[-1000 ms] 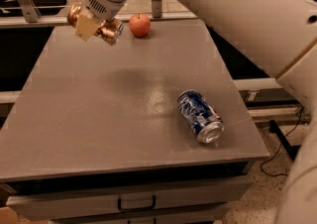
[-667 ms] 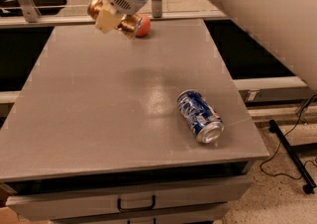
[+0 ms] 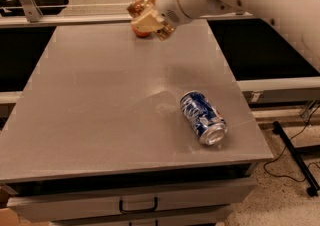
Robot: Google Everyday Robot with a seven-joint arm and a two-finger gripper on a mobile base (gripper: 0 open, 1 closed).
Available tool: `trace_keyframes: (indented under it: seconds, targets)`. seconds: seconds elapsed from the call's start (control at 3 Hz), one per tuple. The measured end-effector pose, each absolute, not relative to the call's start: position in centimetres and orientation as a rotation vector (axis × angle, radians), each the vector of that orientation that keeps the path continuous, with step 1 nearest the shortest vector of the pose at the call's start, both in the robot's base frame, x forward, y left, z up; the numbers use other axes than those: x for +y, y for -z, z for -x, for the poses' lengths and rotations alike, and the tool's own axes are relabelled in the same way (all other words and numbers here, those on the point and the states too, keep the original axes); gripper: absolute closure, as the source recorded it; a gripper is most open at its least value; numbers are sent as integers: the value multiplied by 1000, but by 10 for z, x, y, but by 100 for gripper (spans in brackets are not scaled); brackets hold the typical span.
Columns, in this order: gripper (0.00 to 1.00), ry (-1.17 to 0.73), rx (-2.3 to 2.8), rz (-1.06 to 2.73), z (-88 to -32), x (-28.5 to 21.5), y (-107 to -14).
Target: Place orange can upright
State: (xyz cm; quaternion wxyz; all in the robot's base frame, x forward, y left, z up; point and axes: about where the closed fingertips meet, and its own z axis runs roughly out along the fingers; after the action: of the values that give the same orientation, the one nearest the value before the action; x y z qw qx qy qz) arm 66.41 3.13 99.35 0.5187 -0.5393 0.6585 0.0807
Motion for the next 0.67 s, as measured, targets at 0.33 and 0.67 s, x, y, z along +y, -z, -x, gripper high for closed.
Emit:
trace_keyframes:
  seconds: [0.33,0.67]
  targets:
    - [100,-337,1490,1188,-682,-1,-983]
    - [100,-452,1368,1153,-696,-20,-970]
